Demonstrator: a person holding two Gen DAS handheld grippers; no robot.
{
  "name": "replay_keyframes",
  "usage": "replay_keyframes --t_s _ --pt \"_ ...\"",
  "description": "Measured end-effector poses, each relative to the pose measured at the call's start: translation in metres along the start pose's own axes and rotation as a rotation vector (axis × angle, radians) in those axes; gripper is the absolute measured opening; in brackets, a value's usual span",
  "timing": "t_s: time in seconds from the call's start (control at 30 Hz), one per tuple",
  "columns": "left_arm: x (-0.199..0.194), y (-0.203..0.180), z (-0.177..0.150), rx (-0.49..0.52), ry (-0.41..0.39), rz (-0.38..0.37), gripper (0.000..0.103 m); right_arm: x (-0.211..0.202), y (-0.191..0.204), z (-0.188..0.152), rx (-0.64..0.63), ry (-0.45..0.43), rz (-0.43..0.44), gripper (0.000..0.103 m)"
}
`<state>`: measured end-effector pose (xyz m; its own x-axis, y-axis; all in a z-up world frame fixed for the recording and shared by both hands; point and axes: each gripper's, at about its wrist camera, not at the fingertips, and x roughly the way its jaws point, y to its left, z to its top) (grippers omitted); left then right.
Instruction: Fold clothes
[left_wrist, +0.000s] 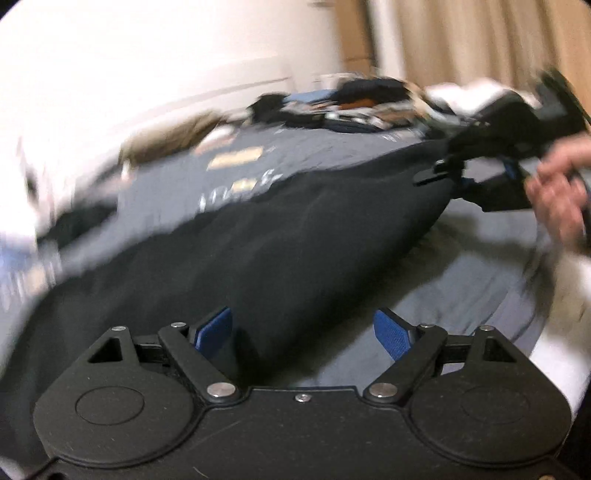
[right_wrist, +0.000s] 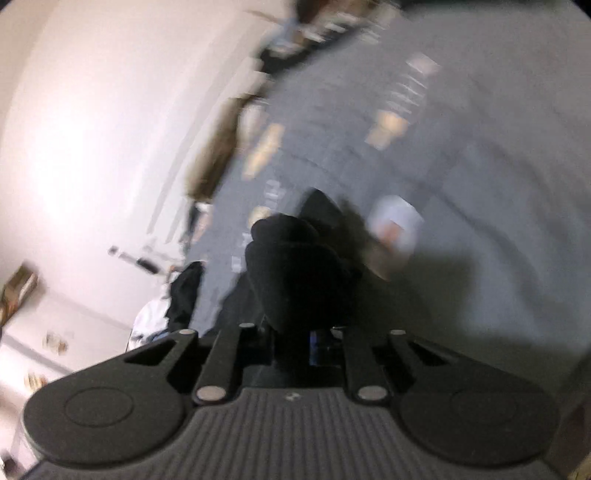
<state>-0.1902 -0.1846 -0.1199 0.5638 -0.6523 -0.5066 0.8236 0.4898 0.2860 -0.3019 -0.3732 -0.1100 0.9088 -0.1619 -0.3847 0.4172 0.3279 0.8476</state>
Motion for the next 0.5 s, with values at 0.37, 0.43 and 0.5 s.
replay_keyframes --t_s 0.37,0.43,0.5 --pt "0.053 -0.036 -0.01 0.399 0.004 0.058 0.031 0.008 -0.03 0.001 0.136 0.009 -0.036 0.016" --pt "0.05 -0.029 -0.019 0.432 0.006 0.069 0.022 0.009 -0.035 0.001 0.161 0.011 -0.043 0.015" --pt "0.044 -0.017 -0.023 0.437 0.037 0.078 0.022 0.007 -0.045 0.0 0.219 0.022 -0.052 0.015"
